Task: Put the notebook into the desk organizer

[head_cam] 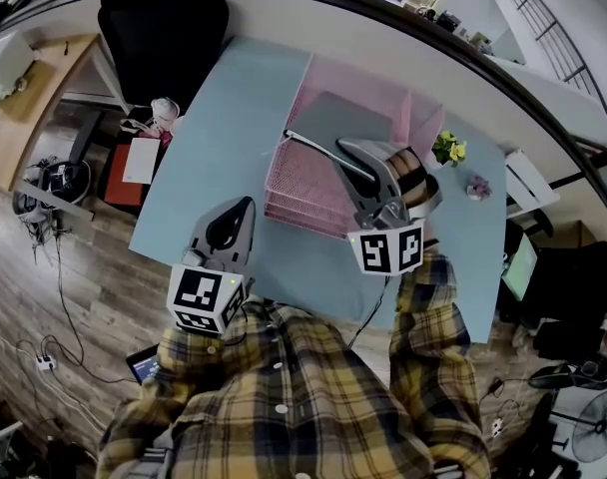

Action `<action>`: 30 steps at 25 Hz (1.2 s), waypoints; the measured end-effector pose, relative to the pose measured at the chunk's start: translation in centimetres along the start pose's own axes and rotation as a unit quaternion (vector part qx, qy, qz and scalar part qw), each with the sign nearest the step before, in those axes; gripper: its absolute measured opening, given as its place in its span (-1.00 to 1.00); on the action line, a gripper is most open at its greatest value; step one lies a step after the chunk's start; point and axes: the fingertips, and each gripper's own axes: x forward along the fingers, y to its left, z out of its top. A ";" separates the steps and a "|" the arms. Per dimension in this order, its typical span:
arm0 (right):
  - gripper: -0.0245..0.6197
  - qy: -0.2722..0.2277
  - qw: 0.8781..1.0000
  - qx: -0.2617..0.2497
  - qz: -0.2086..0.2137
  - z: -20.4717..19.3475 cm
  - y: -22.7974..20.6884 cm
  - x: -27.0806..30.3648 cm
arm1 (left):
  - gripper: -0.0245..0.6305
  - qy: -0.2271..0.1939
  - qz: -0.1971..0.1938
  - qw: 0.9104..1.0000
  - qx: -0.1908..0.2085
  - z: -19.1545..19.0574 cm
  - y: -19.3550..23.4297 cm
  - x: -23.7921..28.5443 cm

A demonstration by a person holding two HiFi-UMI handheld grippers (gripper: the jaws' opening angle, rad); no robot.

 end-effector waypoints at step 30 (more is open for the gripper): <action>-0.20 0.123 0.968 0.013 0.218 -5.4 6.4 -0.2 | -0.95 0.000 -0.017 1.000 0.002 -0.2 -1.8 -0.1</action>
